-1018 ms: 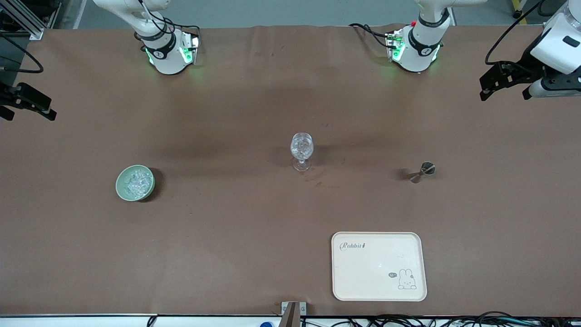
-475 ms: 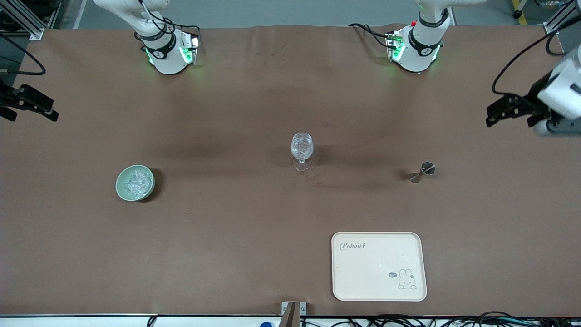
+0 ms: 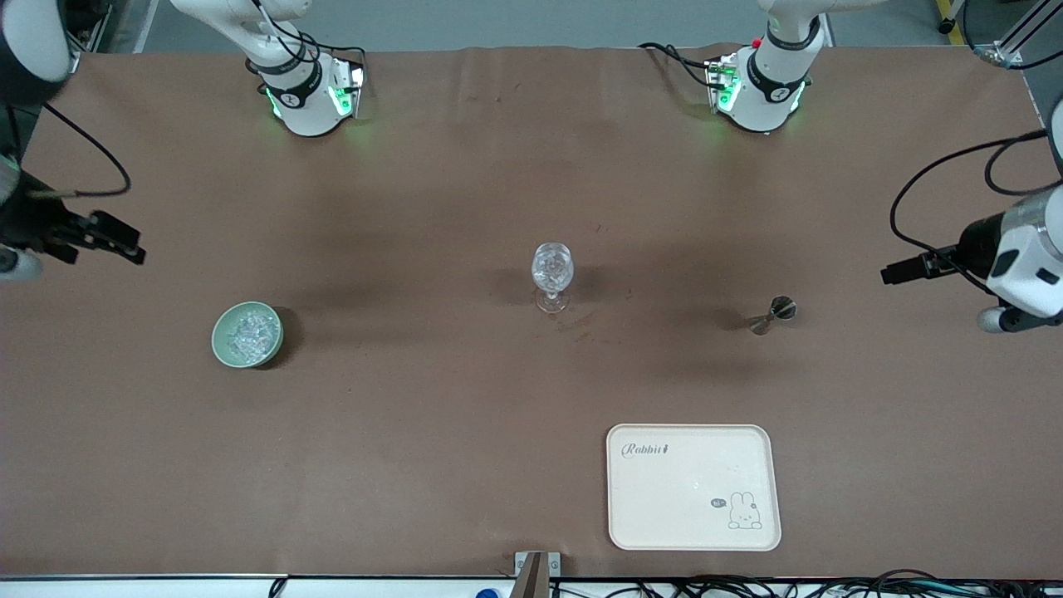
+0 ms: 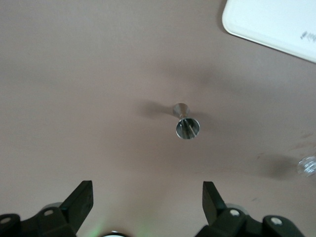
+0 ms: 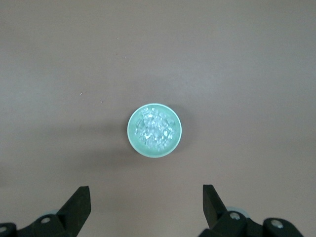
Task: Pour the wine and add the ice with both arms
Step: 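Grasp an ice cube with the right gripper while the left gripper grasps the jigger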
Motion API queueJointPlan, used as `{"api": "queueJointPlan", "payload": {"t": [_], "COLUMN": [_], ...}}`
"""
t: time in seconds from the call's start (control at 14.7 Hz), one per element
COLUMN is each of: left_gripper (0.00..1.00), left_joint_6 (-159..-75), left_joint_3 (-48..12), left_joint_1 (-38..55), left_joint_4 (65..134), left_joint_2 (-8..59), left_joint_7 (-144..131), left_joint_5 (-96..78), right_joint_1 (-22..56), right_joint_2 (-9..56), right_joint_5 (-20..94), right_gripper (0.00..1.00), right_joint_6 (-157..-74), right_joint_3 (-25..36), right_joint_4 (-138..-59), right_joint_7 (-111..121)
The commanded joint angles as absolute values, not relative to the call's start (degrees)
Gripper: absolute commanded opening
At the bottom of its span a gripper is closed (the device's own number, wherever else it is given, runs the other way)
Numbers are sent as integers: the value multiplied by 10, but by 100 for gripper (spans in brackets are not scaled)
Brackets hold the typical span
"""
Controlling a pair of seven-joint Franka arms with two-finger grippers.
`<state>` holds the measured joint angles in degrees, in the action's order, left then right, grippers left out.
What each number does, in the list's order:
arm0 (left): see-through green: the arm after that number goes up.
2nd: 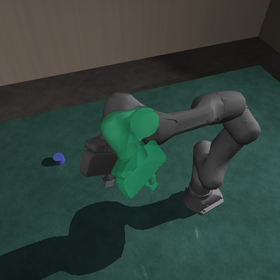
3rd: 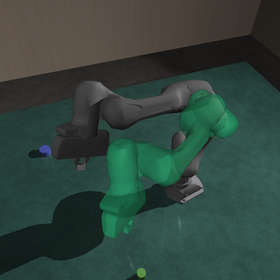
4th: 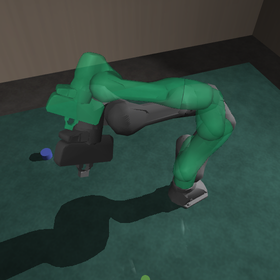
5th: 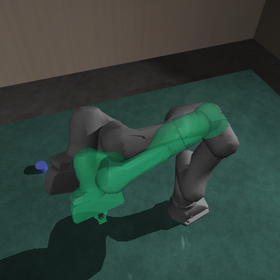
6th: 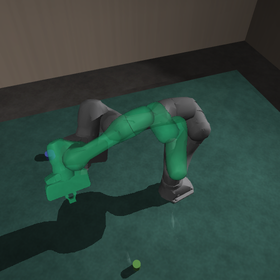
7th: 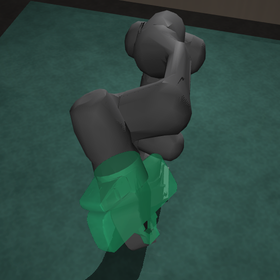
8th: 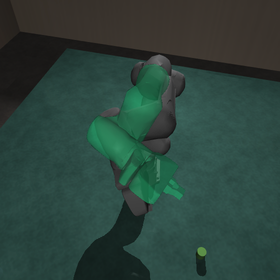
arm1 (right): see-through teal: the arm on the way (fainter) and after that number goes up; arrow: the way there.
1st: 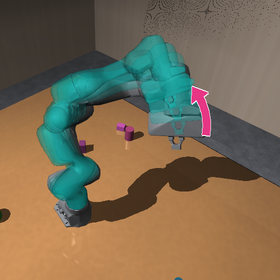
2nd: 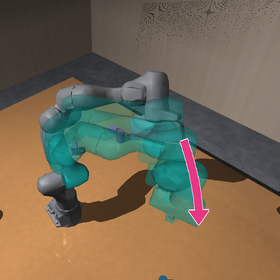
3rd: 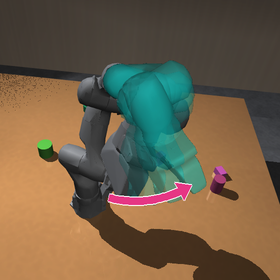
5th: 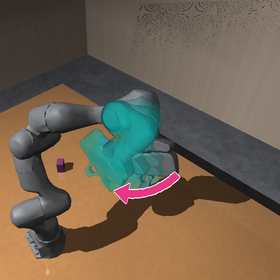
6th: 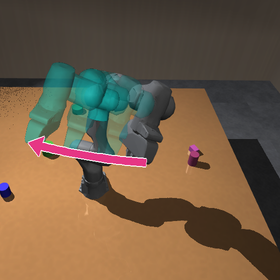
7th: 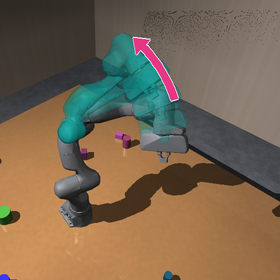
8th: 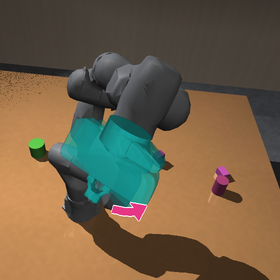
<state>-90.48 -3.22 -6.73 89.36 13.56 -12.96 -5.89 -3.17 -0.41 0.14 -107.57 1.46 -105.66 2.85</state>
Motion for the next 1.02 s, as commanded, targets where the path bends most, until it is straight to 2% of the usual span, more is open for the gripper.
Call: {"api": "queueJointPlan", "payload": {"t": [0.0, 0.41, 0.61, 0.81, 0.95], "left_gripper": [98, 98, 99, 99, 97], "left_joint_6": [-911, -942, -942, -942, -942], "left_joint_3": [-34, -34, -34, -34, -34], "left_joint_1": [-104, -150, -153, -156, -156], "left_joint_4": [882, 882, 880, 882, 882], "left_joint_2": [189, 289, 341, 377, 395], "left_joint_7": [-175, -224, -243, -265, -275], "left_joint_5": [-125, -205, -255, -293, -297], "right_joint_1": [-40, -39, -40, -41, -38], "right_joint_2": [1, 104, 134, 170, 184], "right_joint_5": [-3, -3, -3, -3, -3], "right_gripper": [99, 88, 82, 80, 77], "right_joint_6": [-1163, -1299, -1368, -1452, -1463], "right_joint_3": [10, 10, 10, 10, 9], "right_joint_4": [-1139, -1174, -1206, -1229, -1230], "right_joint_7": [34, 33, 34, 33, 33]}}
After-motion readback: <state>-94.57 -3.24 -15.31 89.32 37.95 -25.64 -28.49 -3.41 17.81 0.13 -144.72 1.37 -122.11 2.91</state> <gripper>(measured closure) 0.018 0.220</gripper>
